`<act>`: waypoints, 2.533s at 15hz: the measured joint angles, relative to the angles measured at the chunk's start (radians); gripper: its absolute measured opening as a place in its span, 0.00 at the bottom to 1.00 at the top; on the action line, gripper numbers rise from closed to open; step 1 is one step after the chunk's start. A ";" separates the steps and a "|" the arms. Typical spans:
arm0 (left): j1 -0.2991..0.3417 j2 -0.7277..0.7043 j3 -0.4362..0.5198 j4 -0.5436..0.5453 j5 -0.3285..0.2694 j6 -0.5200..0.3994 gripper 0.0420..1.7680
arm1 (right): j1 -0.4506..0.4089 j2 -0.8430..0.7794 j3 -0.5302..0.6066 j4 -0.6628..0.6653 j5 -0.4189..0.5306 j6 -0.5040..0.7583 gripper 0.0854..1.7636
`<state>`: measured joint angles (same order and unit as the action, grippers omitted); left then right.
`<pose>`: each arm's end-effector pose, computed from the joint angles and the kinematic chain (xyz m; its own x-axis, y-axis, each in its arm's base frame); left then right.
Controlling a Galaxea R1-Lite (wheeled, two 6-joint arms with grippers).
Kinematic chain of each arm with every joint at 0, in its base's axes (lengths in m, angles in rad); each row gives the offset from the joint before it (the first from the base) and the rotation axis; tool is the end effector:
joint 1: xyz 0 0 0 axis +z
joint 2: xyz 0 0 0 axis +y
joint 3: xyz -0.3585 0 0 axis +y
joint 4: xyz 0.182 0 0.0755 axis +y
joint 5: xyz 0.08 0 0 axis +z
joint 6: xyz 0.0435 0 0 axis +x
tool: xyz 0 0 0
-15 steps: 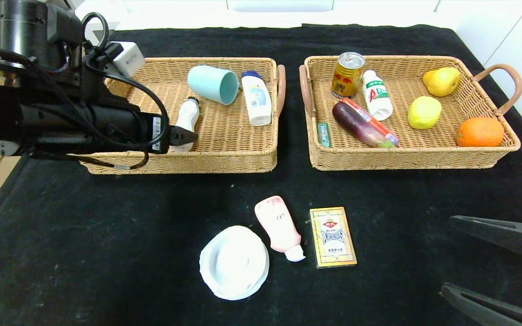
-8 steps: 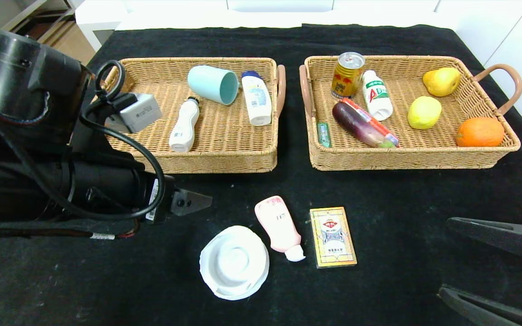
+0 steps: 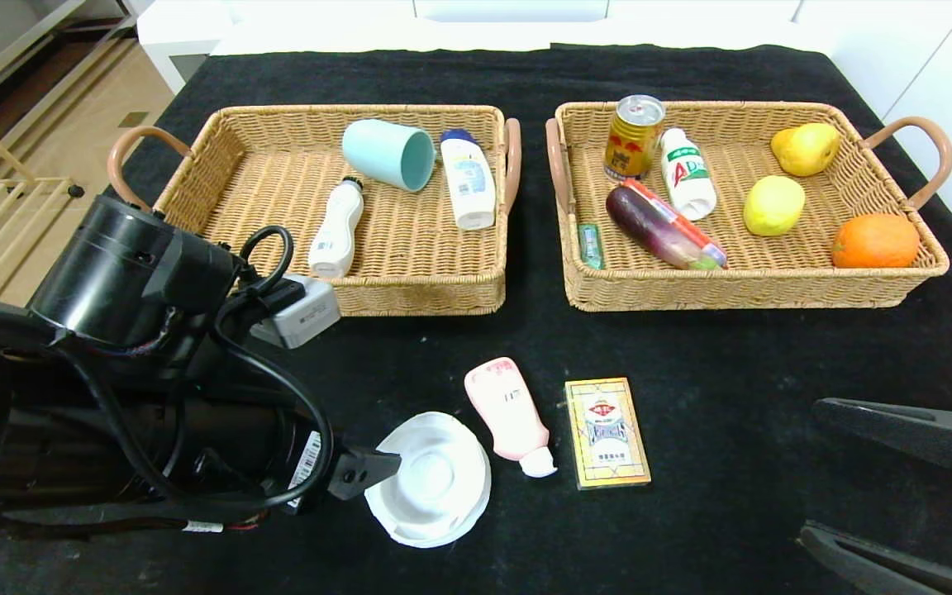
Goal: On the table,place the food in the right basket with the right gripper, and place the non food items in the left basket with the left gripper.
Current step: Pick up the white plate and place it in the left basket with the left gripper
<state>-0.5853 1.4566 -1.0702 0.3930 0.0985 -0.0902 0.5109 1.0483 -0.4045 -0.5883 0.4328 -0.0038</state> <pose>0.2057 -0.1312 0.2709 0.6444 -0.3091 -0.6994 0.4367 0.8996 0.0048 0.1056 0.0801 0.2552 0.5856 0.8091 -0.0504 -0.8093 0.5870 0.0195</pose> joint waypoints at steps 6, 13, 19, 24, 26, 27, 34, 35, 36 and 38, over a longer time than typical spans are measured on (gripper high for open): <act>-0.014 0.053 0.002 -0.036 0.014 -0.002 0.96 | 0.001 0.000 0.000 0.000 0.000 -0.001 0.97; -0.019 0.105 0.007 -0.072 0.032 -0.014 0.97 | -0.002 0.000 -0.003 0.001 0.000 0.000 0.97; -0.018 0.120 0.025 -0.086 0.038 -0.013 0.92 | -0.001 0.000 -0.002 0.000 0.000 -0.001 0.97; -0.018 0.131 0.036 -0.133 0.047 -0.014 0.52 | 0.001 -0.001 -0.001 0.000 0.000 0.000 0.97; -0.015 0.131 0.050 -0.131 0.057 -0.014 0.41 | 0.001 -0.001 0.000 0.001 0.000 -0.001 0.97; -0.016 0.132 0.053 -0.133 0.053 -0.013 0.26 | 0.001 -0.001 0.001 0.000 0.000 -0.001 0.97; -0.016 0.140 0.070 -0.136 0.052 -0.013 0.05 | 0.003 -0.001 0.002 0.001 0.000 -0.001 0.97; -0.016 0.141 0.070 -0.136 0.052 -0.013 0.05 | 0.003 -0.001 0.002 0.001 0.000 -0.002 0.97; -0.016 0.141 0.070 -0.135 0.052 -0.013 0.05 | 0.003 -0.001 0.003 0.000 0.000 -0.002 0.97; -0.016 0.142 0.070 -0.135 0.052 -0.013 0.05 | 0.003 -0.001 0.003 0.000 0.000 -0.001 0.97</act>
<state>-0.6013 1.5989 -1.0000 0.2579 0.1504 -0.1034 0.5138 1.0468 -0.4017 -0.5883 0.4330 -0.0053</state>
